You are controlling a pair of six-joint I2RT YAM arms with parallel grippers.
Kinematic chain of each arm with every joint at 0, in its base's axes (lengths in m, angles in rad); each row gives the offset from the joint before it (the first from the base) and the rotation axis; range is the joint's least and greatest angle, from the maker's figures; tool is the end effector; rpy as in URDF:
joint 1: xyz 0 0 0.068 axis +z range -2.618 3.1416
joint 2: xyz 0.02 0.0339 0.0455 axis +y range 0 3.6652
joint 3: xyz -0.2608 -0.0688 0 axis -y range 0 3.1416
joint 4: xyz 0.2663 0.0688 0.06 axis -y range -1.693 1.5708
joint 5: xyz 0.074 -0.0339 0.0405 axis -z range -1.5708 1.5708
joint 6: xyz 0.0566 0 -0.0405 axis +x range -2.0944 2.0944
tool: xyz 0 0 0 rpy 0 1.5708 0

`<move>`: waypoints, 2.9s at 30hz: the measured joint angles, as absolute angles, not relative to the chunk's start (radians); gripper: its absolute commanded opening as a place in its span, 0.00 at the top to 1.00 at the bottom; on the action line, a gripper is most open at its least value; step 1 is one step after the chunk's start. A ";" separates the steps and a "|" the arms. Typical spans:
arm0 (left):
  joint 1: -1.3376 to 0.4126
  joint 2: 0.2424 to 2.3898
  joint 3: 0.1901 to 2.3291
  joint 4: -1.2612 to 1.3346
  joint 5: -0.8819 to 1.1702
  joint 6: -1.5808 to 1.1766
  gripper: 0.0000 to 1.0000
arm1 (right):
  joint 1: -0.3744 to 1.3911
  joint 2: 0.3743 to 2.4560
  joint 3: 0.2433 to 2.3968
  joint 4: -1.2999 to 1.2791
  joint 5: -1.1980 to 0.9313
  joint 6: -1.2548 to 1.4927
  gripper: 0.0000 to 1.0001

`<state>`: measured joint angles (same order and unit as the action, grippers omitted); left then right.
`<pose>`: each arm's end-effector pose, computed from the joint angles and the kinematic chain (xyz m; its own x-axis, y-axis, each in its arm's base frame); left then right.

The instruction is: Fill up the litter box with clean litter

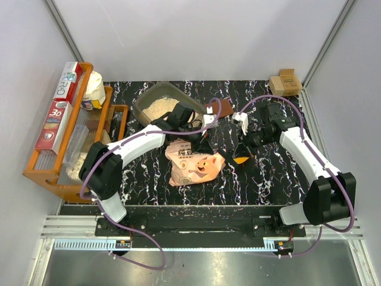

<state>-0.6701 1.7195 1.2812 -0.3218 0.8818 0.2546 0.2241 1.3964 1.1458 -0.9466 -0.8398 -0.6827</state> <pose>0.2902 -0.2857 0.2370 -0.3127 0.4521 -0.8353 0.9425 0.0382 -0.3321 0.2718 0.1052 0.2584 -0.4436 -0.5331 -0.7205 -0.8933 0.3276 0.3075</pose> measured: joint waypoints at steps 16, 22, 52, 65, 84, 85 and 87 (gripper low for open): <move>-0.662 1.768 1.316 -0.339 0.970 0.215 0.54 | 0.239 1.411 1.135 -0.881 -0.840 -0.645 1.00; -0.661 1.798 1.316 -0.302 0.992 0.173 0.58 | 0.241 1.414 1.131 -0.879 -0.842 -0.641 1.00; -0.655 1.824 1.323 -0.263 1.019 0.143 1.00 | 0.228 1.448 1.122 -0.879 -0.841 -0.629 0.39; -0.655 1.824 1.325 -0.268 1.021 0.150 1.00 | 0.228 1.565 1.160 -0.876 -0.935 -0.630 0.57; -0.657 1.818 1.329 -0.301 0.956 0.163 0.53 | 0.228 1.521 1.274 -1.027 -0.941 -0.801 1.00; -0.657 1.814 1.329 -0.306 0.948 0.170 0.54 | 0.228 1.495 1.292 -1.043 -0.925 -0.827 1.00; -0.654 1.799 1.329 -0.316 0.931 0.185 0.55 | 0.229 1.427 1.319 -1.068 -0.890 -0.885 1.00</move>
